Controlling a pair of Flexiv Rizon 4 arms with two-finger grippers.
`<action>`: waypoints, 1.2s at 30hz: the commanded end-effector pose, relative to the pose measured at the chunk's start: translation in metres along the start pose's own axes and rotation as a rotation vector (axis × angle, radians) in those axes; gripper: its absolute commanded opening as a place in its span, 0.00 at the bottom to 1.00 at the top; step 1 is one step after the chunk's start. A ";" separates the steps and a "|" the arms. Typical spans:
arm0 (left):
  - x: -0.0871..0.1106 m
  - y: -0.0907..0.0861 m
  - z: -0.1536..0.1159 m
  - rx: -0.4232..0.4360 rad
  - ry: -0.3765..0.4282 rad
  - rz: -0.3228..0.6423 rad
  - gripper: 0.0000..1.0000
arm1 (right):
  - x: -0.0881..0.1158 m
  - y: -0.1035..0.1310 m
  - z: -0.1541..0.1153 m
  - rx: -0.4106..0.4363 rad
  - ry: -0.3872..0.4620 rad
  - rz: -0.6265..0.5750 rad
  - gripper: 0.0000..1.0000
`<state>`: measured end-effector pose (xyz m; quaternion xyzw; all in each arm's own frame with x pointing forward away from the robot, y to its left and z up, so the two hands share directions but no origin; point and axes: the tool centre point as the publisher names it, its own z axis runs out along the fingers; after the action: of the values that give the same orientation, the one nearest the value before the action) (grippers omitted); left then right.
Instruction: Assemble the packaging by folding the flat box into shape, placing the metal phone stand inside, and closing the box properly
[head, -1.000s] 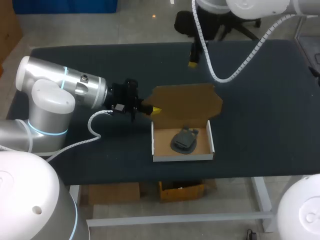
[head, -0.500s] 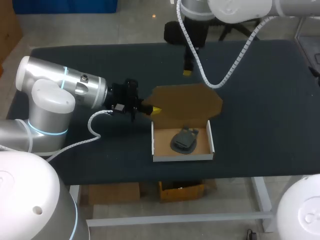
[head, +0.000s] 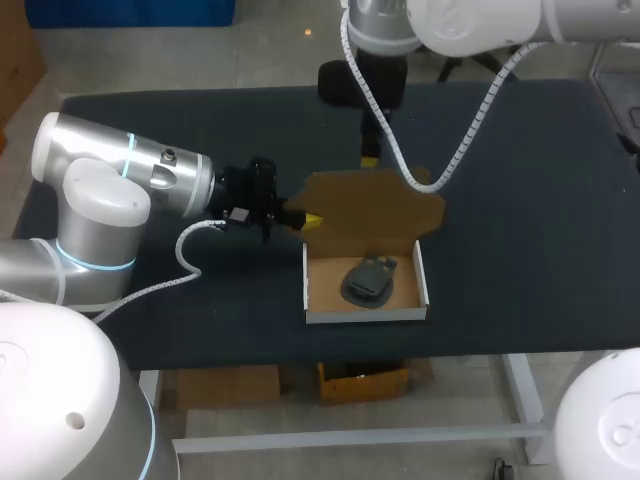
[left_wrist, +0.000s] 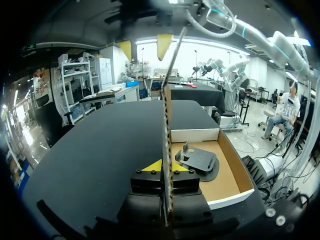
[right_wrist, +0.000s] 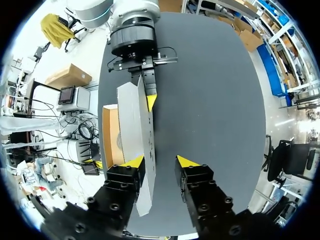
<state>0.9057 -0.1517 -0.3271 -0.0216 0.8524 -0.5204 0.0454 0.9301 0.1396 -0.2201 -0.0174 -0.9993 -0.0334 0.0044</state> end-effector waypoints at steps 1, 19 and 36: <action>0.001 0.001 0.001 0.004 -0.003 0.002 0.00 | 0.004 -0.003 0.000 -0.001 0.002 -0.007 0.35; 0.001 0.001 0.001 0.004 -0.003 0.002 0.00 | 0.024 -0.008 0.007 0.033 0.006 -0.049 0.37; 0.001 0.001 0.001 0.004 -0.003 0.002 0.00 | 0.029 -0.006 0.019 0.038 0.024 -0.050 0.40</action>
<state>0.9055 -0.1518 -0.3272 -0.0216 0.8524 -0.5204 0.0456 0.9001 0.1350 -0.2383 0.0076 -0.9997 -0.0162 0.0142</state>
